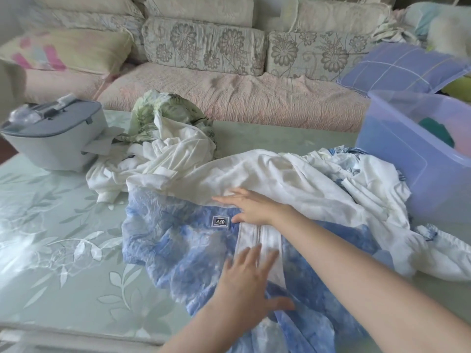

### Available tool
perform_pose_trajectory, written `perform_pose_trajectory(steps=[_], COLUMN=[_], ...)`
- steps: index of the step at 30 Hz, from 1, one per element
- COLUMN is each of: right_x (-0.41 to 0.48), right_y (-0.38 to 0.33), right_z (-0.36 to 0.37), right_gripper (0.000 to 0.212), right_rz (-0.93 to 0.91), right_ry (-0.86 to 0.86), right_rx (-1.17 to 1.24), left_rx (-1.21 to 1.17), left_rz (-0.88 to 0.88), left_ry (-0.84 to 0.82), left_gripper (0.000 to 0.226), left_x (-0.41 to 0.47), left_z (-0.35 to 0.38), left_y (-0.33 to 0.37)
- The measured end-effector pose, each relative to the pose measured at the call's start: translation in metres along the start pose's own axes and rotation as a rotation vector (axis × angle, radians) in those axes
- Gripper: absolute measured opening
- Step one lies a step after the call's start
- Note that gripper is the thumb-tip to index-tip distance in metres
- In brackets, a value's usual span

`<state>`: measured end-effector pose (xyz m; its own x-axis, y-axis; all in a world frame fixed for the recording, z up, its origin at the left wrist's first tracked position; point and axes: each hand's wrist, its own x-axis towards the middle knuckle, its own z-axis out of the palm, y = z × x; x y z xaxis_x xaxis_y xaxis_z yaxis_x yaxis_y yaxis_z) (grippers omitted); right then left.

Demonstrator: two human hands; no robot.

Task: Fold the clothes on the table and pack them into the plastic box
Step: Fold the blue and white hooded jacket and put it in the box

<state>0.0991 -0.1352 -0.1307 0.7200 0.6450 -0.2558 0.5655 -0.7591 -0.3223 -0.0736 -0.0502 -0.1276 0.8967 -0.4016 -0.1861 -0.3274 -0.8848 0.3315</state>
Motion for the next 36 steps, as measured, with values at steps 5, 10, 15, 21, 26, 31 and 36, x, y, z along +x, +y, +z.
perform_pose_trajectory(steps=[5, 10, 15, 21, 26, 31, 36], right_x=[0.008, 0.003, -0.038, -0.093, -0.100, -0.069, -0.041], right_y=[0.009, 0.021, 0.050, -0.007, -0.046, -0.003, 0.017], right_z=[-0.010, -0.008, -0.020, -0.002, 0.009, -0.026, -0.005], right_gripper=[0.041, 0.018, 0.011, 0.026, 0.013, 0.044, 0.066], right_rz=[-0.009, 0.083, 0.389, 0.443, 0.184, 0.174, 0.045], right_ry=[0.062, 0.228, 0.264, -0.025, -0.037, 0.383, 0.011], right_rx=[-0.053, -0.086, -0.318, -0.286, 0.185, 0.005, -0.078], left_rx=[0.109, 0.024, -0.086, 0.481, 0.616, 0.325, 0.063], left_rz=[0.032, 0.125, 0.251, -0.060, -0.154, -0.167, -0.274], left_ry=[0.149, 0.278, 0.464, 0.150, -0.042, 0.237, -0.045], left_gripper=[0.058, 0.039, 0.030, 0.041, 0.041, 0.038, 0.075], left_x=[0.004, 0.007, 0.020, 0.061, 0.093, 0.057, -0.010], left_z=[0.030, 0.035, 0.017, -0.068, -0.089, -0.060, -0.013], left_y=[-0.009, -0.020, -0.079, -0.109, -0.103, -0.081, -0.052])
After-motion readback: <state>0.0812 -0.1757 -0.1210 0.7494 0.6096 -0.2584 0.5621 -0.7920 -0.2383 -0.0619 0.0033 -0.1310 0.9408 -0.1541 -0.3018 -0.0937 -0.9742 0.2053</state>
